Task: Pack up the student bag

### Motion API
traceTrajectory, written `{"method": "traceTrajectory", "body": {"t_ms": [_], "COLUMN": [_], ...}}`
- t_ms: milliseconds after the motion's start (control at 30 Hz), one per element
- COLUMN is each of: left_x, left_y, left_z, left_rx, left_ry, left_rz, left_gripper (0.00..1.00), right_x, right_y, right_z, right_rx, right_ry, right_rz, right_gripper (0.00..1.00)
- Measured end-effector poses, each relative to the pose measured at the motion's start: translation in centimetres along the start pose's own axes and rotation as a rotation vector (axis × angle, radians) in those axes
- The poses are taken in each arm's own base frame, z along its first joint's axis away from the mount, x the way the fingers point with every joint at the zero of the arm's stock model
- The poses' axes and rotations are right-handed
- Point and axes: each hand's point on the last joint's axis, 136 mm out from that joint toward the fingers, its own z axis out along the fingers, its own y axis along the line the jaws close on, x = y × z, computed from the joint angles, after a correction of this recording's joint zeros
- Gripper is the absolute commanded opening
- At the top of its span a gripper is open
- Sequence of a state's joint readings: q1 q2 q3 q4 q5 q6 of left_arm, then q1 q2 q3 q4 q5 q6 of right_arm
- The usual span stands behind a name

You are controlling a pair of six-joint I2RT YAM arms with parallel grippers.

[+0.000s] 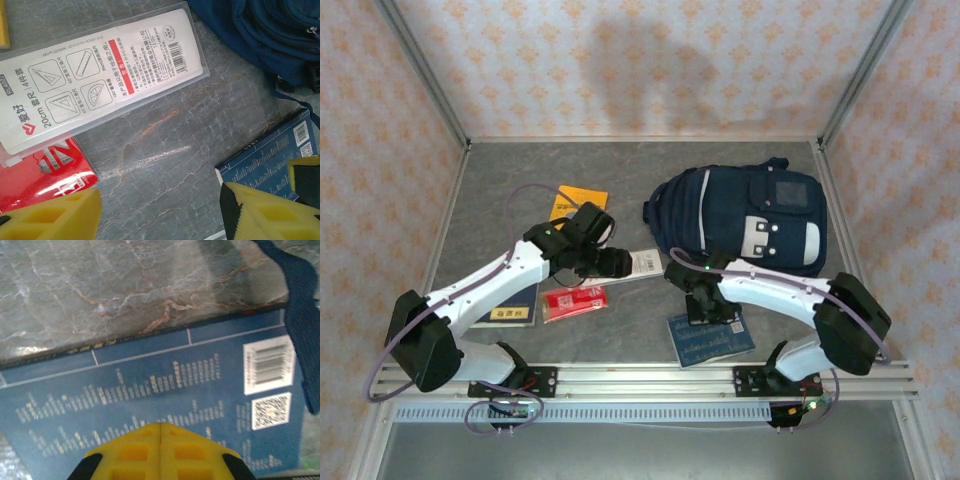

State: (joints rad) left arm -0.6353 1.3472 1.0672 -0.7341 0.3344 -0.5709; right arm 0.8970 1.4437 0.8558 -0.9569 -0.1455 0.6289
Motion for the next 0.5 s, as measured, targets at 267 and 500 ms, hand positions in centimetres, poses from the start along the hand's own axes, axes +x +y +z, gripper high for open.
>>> {"method": "traceTrajectory", "body": {"t_ms": [267,500], "left_x": [0.5,0.8], "left_y": [0.6,1.3], "left_z": [-1.0,-2.7], "left_rx": [-0.021,-0.044], "left_ry": [-0.004,-0.039], "left_rz": [-0.008,-0.007], "left_gripper": [0.65,0.65], "right_x": [-1.3,-3.8], "right_y": [2.7,7.4], "right_z": [2.3,1.7], "right_rx": [-0.037,-0.148], "right_ry": [0.026,0.026], "right_rz": [0.046,0.048], "right_gripper": [0.00,0.00]}}
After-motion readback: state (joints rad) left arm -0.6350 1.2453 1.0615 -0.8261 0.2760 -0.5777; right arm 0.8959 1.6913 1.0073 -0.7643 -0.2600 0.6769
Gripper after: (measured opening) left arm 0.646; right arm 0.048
